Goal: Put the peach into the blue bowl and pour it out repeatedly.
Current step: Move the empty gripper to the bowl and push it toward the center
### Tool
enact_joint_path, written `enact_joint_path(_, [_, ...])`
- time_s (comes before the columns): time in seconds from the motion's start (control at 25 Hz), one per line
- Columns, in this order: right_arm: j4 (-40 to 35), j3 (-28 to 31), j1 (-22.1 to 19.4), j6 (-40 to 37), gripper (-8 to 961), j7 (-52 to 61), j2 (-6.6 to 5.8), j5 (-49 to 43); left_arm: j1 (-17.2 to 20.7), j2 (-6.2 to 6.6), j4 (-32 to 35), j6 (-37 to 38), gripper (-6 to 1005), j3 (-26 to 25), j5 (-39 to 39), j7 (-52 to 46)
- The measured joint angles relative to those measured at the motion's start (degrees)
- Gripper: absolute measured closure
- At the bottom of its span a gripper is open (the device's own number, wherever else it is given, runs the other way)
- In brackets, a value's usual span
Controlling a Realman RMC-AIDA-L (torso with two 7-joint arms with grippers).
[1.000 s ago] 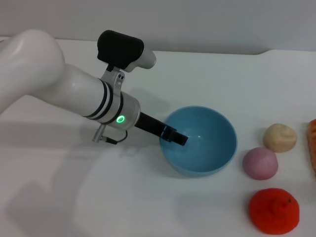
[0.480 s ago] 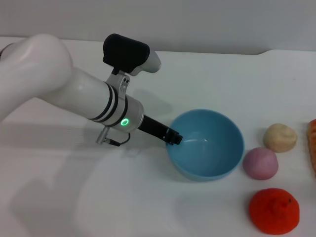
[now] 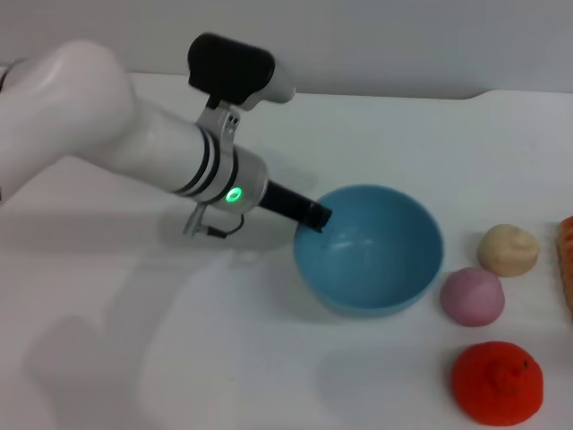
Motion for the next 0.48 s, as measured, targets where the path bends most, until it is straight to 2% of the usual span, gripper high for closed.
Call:
enact_joint_path(0.16, [0.8, -1.3, 0.0, -0.4, 409, 2.4, -0.25, -0.9, -3.1, 0.21, 0.5, 1.9, 1001, -4.3, 1.9, 0.0])
enact_joint_path(0.28, [-1.5, -4.0, 0.6, -0.5, 409, 11.2, -0.86, -6.2, -6.9, 0.27, 0.7, 5.6, 1001, -12.1, 7.0, -0.4])
enact_joint_path(0.36, [-6.2, -5.7, 1.5, -0.5, 409, 22.1, -1.47, -12.4, -8.8, 0.2, 0.8, 5.1, 1001, -15.7, 10.5, -1.5])
enact_joint_path(0.44, [-14.2, -8.1, 2.7, -1.7, 409, 37.2, -1.98, -20.8, -10.1, 0.2, 0.8, 4.1, 1001, -16.9, 13.0, -2.7])
enact_joint_path(0.48, [-19.1, -9.5, 3.2, -3.0, 408, 44.5, -1.86, -24.6, -10.7, 0.19, 0.8, 3.8, 1000, -17.2, 14.0, -3.1])
